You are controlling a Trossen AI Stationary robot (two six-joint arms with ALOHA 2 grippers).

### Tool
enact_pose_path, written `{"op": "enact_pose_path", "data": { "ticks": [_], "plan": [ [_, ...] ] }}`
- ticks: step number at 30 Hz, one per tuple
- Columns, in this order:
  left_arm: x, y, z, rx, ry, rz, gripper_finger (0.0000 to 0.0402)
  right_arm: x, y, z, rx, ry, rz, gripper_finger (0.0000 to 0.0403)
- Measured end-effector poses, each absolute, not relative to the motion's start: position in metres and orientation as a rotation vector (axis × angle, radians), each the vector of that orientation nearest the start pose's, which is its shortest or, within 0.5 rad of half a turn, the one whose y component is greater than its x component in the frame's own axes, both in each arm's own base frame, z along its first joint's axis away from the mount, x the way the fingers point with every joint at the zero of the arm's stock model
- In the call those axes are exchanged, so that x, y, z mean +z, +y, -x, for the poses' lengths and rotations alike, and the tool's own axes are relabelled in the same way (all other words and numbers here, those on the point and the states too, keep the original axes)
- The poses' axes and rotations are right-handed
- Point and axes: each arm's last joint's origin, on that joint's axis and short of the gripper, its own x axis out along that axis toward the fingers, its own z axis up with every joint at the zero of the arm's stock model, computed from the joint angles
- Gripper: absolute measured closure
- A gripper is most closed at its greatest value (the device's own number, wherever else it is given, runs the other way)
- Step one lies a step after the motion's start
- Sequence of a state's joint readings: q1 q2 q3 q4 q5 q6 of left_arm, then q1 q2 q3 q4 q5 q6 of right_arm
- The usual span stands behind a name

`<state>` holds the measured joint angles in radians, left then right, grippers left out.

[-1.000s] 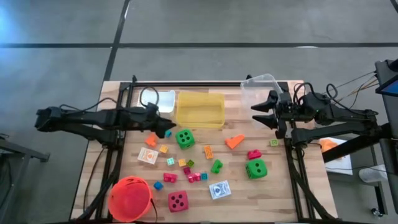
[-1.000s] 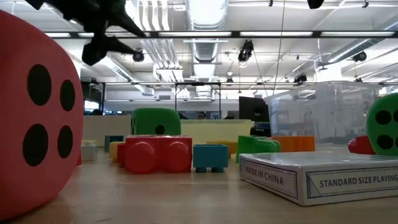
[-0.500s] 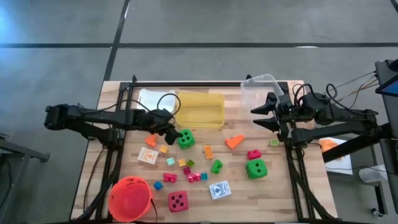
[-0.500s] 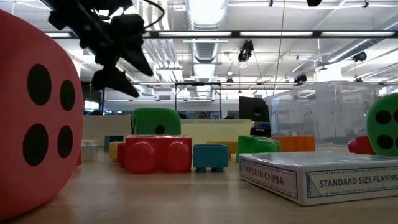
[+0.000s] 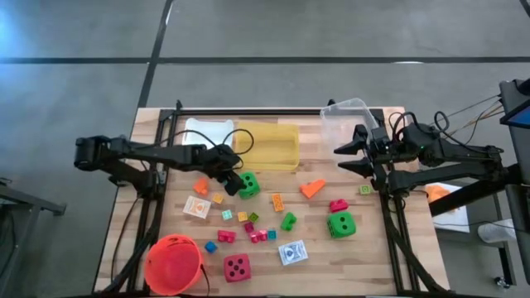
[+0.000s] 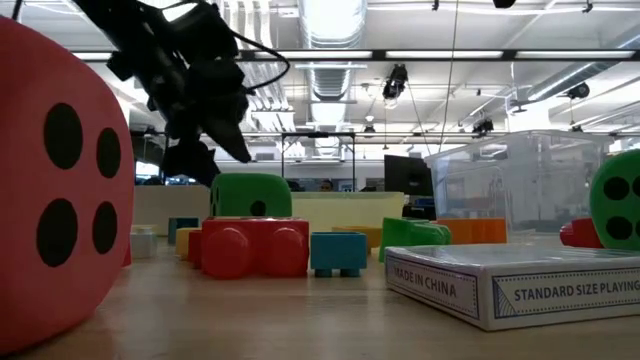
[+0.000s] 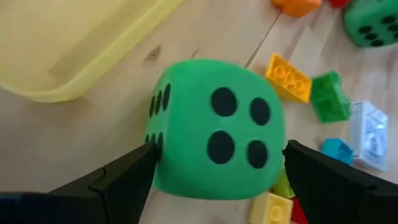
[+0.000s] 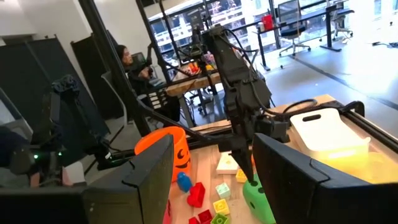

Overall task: Pick & Place Toys
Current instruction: Put the top green dice into the yellow bin

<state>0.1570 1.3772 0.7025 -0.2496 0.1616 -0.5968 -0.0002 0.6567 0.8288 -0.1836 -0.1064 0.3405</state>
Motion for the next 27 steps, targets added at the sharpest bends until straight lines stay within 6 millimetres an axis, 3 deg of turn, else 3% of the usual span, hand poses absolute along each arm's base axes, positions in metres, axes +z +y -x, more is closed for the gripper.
{"op": "enact_pose_path", "data": {
  "ticks": [18, 22, 27],
  "plan": [
    [0.149, 0.035, -0.278, 0.089, 0.926, 0.757, 0.0062, 0.365, 0.003, -0.138, 0.11, 0.029, -0.341, 0.019],
    [0.149, 0.034, -0.278, 0.055, 0.927, 0.749, 0.0102, 0.365, 0.003, -0.138, 0.111, 0.029, -0.341, 0.019],
    [0.148, 0.034, -0.277, 0.041, 0.934, 0.759, 0.0205, 0.365, 0.003, -0.138, 0.111, 0.03, -0.363, 0.019]
  ]
}}
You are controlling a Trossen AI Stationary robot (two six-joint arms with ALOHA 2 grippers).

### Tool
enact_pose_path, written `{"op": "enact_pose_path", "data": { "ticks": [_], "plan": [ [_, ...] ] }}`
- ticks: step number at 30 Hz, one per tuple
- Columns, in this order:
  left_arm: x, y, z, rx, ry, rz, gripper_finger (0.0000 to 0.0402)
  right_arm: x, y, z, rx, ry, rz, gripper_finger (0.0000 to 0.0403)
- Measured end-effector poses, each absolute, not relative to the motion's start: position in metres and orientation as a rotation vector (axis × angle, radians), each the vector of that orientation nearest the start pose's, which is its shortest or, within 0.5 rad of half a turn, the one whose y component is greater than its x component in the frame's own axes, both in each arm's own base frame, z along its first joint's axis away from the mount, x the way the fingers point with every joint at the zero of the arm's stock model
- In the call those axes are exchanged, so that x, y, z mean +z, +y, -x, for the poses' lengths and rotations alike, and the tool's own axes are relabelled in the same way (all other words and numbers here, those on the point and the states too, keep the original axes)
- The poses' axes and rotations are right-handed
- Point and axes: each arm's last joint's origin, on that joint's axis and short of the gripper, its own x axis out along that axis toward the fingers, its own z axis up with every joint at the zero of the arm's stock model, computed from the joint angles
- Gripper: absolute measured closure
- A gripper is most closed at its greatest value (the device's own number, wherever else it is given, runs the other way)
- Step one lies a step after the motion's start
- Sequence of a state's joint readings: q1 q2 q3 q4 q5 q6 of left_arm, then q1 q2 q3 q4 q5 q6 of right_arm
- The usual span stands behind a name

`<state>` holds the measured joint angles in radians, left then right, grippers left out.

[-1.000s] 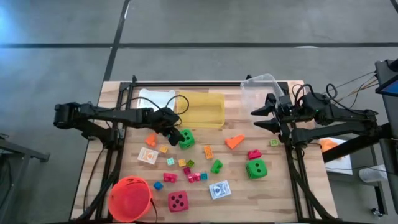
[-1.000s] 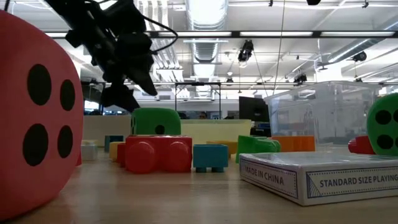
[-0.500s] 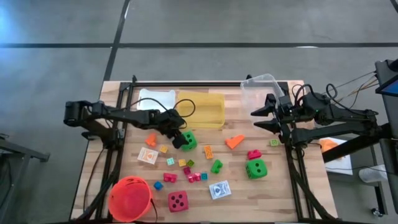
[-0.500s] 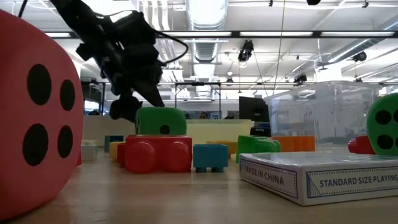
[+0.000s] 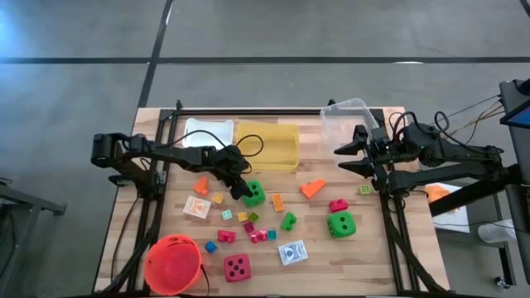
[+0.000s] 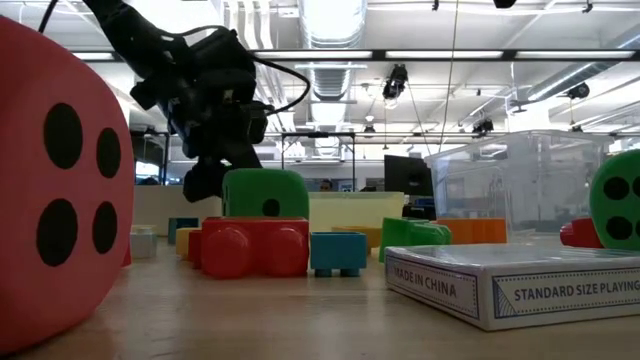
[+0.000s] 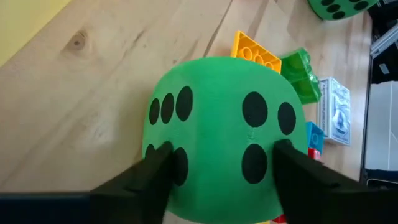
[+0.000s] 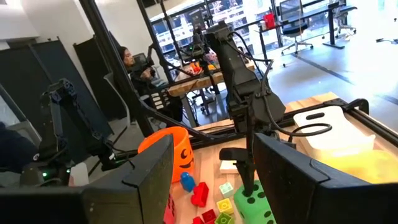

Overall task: Pick & Place Toys
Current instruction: Put the top green dice into the yellow bin

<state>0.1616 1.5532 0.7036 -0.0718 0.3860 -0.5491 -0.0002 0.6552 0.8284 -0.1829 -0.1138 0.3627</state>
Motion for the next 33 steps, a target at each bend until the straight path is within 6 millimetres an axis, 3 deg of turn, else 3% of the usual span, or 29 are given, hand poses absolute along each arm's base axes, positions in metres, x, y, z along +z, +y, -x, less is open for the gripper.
{"op": "enact_pose_path", "data": {
  "ticks": [3, 14, 23, 29, 33],
  "plan": [
    [0.147, 0.034, -0.277, 0.04, 0.937, 0.758, 0.0241, 0.365, 0.003, -0.138, 0.111, 0.03, -0.366, 0.019],
    [0.151, 0.034, -0.276, 0.051, 0.926, 0.791, 0.0241, 0.365, 0.003, -0.138, 0.111, 0.03, -0.367, 0.019],
    [0.183, 0.034, -0.269, 0.036, 0.792, 0.825, 0.0259, 0.365, 0.003, -0.138, 0.113, 0.03, -0.367, 0.019],
    [0.199, 0.041, -0.265, 0.135, 0.696, 0.934, 0.027, 0.365, 0.003, -0.138, 0.113, 0.03, -0.365, 0.019],
    [0.208, 0.055, -0.265, 0.273, 0.622, 1.134, 0.0271, 0.365, 0.003, -0.138, 0.113, 0.03, -0.366, 0.019]
  ]
}}
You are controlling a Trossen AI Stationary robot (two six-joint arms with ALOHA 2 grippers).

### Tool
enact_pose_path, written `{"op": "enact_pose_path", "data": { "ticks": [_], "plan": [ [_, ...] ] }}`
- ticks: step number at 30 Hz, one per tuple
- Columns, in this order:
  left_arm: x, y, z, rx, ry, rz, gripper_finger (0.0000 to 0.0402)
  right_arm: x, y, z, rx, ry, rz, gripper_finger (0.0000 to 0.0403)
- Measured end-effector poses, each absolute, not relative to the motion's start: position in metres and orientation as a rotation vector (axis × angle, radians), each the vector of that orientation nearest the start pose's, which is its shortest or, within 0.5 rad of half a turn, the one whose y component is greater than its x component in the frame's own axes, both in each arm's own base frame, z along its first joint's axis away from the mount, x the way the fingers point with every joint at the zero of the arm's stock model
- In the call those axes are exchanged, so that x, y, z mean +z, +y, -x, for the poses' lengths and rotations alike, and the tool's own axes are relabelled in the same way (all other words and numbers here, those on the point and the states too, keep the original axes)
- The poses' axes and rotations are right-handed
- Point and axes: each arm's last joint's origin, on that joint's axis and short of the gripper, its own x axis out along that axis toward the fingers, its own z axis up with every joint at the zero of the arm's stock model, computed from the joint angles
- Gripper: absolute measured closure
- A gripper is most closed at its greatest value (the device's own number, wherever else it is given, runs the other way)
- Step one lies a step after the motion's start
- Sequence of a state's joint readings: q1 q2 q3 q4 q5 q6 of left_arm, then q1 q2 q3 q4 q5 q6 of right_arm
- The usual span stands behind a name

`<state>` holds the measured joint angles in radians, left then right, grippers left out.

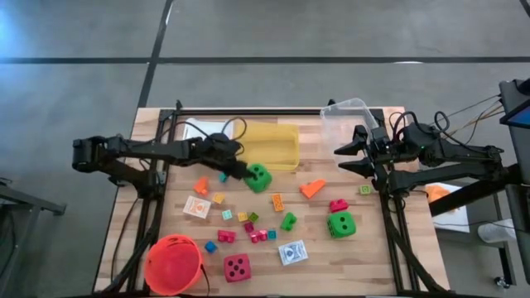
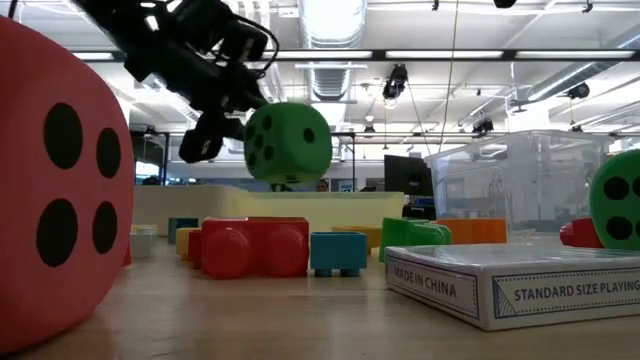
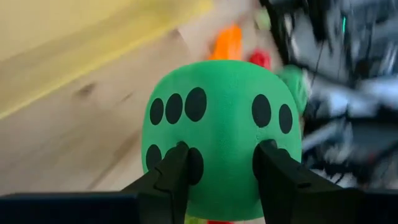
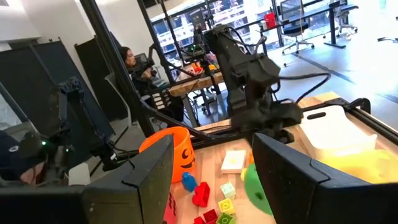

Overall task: Pick & Place Toys
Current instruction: Put the top green dice into the yellow bin

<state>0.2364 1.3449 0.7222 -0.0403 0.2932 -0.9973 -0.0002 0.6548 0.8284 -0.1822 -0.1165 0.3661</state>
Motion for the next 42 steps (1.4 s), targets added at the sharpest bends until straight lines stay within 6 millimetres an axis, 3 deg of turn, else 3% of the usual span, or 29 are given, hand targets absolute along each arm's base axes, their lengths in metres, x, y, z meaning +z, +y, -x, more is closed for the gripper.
{"op": "enact_pose_path", "data": {
  "ticks": [2, 6, 13, 21, 34, 42],
  "plan": [
    [0.211, 0.062, -0.265, 0.346, 0.597, 1.21, 0.0271, 0.365, 0.003, -0.138, 0.113, 0.03, -0.367, 0.019],
    [0.234, 0.072, -0.272, 0.444, 0.485, 1.172, 0.0271, 0.365, 0.003, -0.138, 0.113, 0.029, -0.367, 0.019],
    [0.248, 0.099, -0.272, 0.698, 0.584, 1.079, 0.0274, 0.365, 0.003, -0.138, 0.113, 0.028, -0.367, 0.019],
    [0.233, 0.124, -0.28, 0.757, 0.564, 1.119, 0.0274, 0.365, 0.003, -0.138, 0.113, 0.03, -0.367, 0.019],
    [0.204, 0.123, -0.276, 0.819, 0.641, 1.108, 0.0275, 0.365, 0.003, -0.138, 0.111, 0.031, -0.364, 0.019],
    [0.194, 0.123, -0.275, 0.808, 0.562, 1.145, 0.0275, 0.365, 0.003, -0.138, 0.111, 0.03, -0.364, 0.019]
  ]
}}
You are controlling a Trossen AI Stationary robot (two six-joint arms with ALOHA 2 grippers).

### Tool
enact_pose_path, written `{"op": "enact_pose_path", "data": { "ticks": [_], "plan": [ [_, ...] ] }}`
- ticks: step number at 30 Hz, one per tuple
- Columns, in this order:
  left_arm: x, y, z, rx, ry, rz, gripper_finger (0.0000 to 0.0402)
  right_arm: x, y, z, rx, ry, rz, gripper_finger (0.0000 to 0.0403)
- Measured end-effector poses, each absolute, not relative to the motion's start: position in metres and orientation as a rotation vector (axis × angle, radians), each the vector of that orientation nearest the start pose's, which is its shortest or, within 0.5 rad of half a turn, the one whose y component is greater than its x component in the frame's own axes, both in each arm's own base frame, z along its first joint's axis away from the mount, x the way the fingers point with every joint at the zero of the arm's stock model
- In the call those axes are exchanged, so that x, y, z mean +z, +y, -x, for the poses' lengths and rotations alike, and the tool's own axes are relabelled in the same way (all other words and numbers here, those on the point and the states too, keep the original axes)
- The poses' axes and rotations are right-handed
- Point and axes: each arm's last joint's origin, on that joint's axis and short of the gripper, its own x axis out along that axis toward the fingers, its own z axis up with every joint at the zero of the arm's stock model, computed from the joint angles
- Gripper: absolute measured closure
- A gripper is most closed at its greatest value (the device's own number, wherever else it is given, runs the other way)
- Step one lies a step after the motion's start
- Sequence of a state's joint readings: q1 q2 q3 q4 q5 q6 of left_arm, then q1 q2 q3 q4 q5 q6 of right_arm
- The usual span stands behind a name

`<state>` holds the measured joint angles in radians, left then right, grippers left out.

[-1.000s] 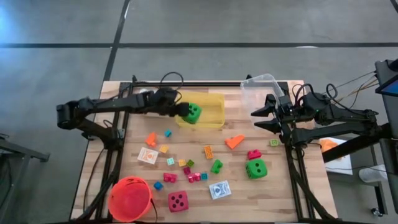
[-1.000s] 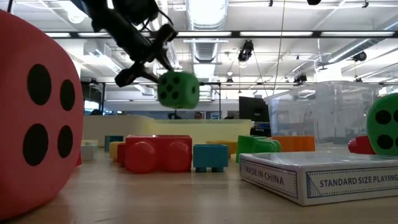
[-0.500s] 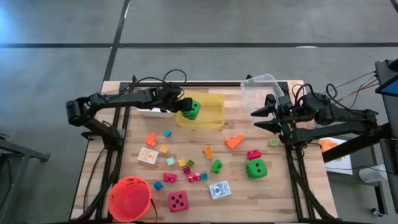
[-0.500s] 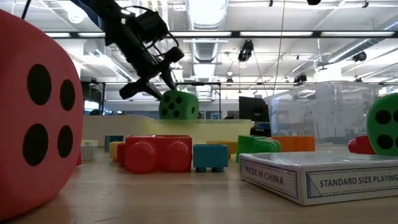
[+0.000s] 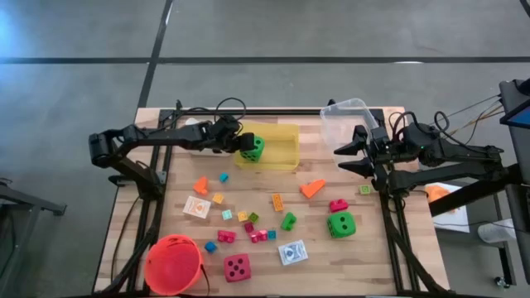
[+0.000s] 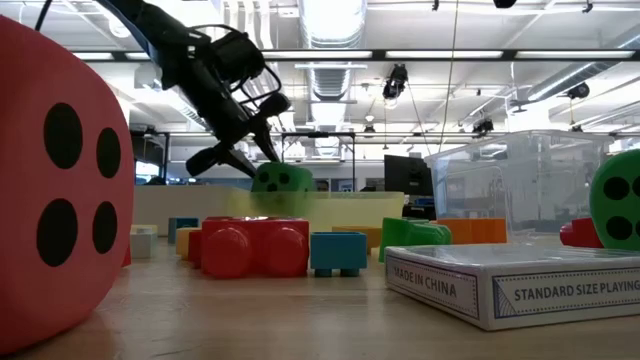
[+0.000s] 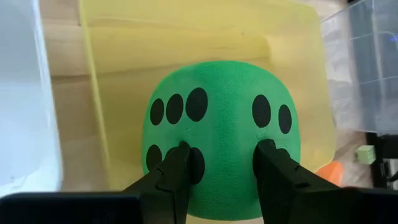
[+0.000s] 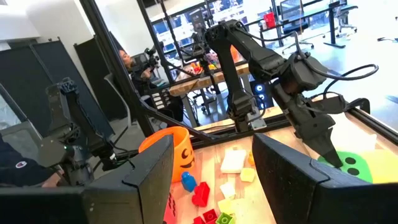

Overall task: Pick & Place Toys
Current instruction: Put the top green dice into the yellow bin

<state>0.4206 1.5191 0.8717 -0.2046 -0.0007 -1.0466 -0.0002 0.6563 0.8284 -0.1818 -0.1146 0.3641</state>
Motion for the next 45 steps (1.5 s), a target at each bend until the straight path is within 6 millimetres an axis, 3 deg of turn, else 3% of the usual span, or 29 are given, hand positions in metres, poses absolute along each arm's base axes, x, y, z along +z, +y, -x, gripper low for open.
{"op": "enact_pose_path", "data": {
  "ticks": [23, 41, 43, 45],
  "plan": [
    [0.177, 0.121, -0.276, 0.869, 0.621, 1.135, 0.0279, 0.365, 0.003, -0.138, 0.111, 0.03, -0.364, 0.019],
    [0.177, 0.122, -0.276, 0.867, 0.62, 1.133, 0.0279, 0.365, 0.003, -0.138, 0.112, 0.03, -0.364, 0.019],
    [0.177, 0.122, -0.276, 0.867, 0.619, 1.134, 0.0267, 0.365, 0.003, -0.138, 0.112, 0.03, -0.365, 0.019],
    [0.178, 0.121, -0.276, 0.866, 0.619, 1.133, 0.0228, 0.365, 0.003, -0.138, 0.112, 0.03, -0.364, 0.019]
  ]
}}
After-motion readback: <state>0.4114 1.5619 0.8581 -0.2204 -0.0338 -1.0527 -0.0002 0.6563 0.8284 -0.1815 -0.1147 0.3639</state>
